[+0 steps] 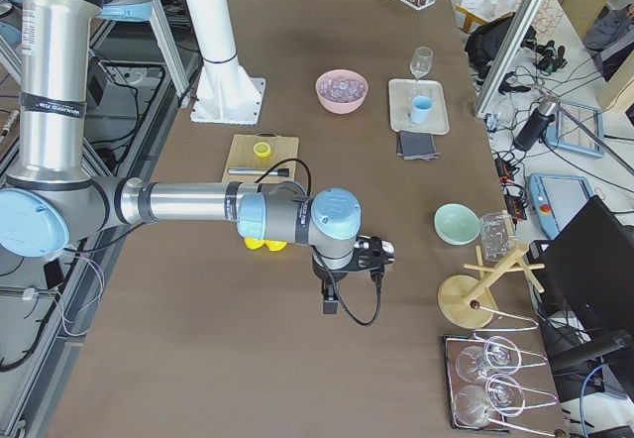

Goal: Put ice in cup with scoop

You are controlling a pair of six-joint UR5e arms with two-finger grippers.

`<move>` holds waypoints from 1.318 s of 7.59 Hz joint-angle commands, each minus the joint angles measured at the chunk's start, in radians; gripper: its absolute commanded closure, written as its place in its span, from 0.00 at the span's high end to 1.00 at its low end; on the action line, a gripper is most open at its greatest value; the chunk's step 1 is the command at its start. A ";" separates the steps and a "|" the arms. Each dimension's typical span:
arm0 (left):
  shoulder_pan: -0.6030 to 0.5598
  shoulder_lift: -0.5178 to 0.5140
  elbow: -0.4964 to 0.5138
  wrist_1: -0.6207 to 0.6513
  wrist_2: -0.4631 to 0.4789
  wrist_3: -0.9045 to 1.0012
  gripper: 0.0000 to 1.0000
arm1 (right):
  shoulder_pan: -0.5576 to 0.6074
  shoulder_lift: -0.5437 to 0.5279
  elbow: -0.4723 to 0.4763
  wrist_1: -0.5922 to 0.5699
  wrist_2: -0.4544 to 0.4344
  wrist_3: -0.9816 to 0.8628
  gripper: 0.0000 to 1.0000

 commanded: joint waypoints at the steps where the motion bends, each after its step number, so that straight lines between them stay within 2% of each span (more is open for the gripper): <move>1: 0.061 -0.048 -0.050 0.001 -0.058 0.000 0.99 | -0.005 -0.006 0.057 0.002 0.019 0.106 1.00; 2: 0.115 -0.059 -0.064 0.001 -0.058 0.000 0.99 | -0.038 -0.007 0.095 0.003 0.021 0.176 1.00; 3: 0.143 -0.061 -0.088 0.001 -0.058 -0.002 0.99 | -0.076 -0.024 0.111 0.059 0.021 0.239 1.00; 5: 0.253 -0.071 -0.154 0.001 -0.058 -0.003 0.99 | -0.187 -0.103 0.096 0.396 0.003 0.485 0.99; 6: 0.308 -0.113 -0.153 0.001 -0.057 -0.005 0.99 | -0.255 -0.101 0.102 0.420 -0.013 0.591 0.99; 7: 0.365 -0.146 -0.153 -0.004 -0.054 -0.002 0.99 | -0.338 -0.101 0.100 0.499 -0.084 0.712 0.99; 9: 0.491 -0.151 -0.150 -0.148 -0.043 -0.003 0.99 | -0.406 -0.110 0.071 0.639 -0.113 0.796 0.99; 10: 0.548 -0.156 -0.151 -0.196 0.030 -0.008 0.99 | -0.461 -0.108 0.071 0.655 -0.161 0.845 0.99</move>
